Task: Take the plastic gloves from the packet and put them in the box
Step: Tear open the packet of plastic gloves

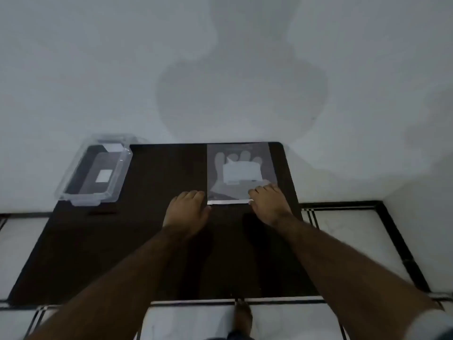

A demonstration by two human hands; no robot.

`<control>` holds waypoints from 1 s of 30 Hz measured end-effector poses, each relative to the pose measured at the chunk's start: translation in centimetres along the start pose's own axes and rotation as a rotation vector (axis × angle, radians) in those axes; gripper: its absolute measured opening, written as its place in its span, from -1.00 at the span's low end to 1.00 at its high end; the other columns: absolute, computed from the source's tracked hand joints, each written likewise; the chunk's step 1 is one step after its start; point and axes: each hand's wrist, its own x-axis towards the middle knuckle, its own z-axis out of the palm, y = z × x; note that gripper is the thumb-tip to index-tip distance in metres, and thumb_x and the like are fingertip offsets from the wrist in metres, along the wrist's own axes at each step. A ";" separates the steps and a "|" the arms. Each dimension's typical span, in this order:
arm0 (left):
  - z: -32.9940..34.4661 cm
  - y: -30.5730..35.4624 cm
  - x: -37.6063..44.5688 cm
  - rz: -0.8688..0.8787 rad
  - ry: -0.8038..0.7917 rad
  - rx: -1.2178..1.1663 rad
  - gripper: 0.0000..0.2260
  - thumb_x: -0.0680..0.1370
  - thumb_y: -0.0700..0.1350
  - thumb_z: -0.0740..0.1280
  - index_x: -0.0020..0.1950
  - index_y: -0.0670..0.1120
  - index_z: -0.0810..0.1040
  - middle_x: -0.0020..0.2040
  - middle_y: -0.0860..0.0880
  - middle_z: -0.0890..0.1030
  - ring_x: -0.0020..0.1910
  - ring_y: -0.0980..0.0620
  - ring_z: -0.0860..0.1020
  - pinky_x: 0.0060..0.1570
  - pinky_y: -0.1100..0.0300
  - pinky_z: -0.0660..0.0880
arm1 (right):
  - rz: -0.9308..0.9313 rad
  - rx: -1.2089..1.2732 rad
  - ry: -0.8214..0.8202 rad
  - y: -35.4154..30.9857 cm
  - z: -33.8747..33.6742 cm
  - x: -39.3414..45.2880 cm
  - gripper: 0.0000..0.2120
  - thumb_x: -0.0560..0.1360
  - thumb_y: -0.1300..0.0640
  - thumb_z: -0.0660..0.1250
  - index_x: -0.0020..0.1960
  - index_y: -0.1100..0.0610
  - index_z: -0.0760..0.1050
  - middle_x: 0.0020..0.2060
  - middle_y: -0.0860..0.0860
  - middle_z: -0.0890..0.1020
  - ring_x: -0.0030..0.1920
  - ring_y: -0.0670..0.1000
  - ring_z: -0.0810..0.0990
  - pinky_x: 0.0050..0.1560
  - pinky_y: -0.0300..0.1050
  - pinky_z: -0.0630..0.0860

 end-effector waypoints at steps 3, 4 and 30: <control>2.0 1.1 1.6 -0.050 -0.074 -0.038 -0.55 0.68 0.14 0.26 0.53 -0.01 0.45 0.45 -0.01 0.55 0.44 -0.04 0.48 0.46 -0.04 0.41 | -0.051 0.047 -0.097 1.4 2.0 2.3 -0.75 0.71 0.02 0.23 0.32 0.04 0.54 0.26 0.09 0.65 0.27 0.14 0.60 0.41 0.12 0.47; 2.4 1.5 1.9 -0.056 -0.088 -0.042 -0.54 0.68 0.14 0.26 0.54 -0.01 0.44 0.46 -0.01 0.55 0.45 -0.05 0.47 0.46 -0.05 0.41 | -0.081 0.029 -0.131 1.6 2.4 2.7 -0.75 0.70 0.03 0.24 0.32 0.05 0.55 0.25 0.10 0.65 0.26 0.15 0.60 0.37 0.12 0.49; 7.9 2.0 5.5 -0.113 -0.082 -0.205 -0.74 0.66 0.08 0.30 0.26 -0.03 0.57 0.18 -0.02 0.64 0.18 -0.06 0.56 0.17 0.01 0.51 | -0.223 0.186 -0.261 3.7 4.7 8.0 -0.79 0.70 0.15 0.24 0.27 0.12 0.59 0.27 0.13 0.64 0.25 0.12 0.60 0.37 0.08 0.53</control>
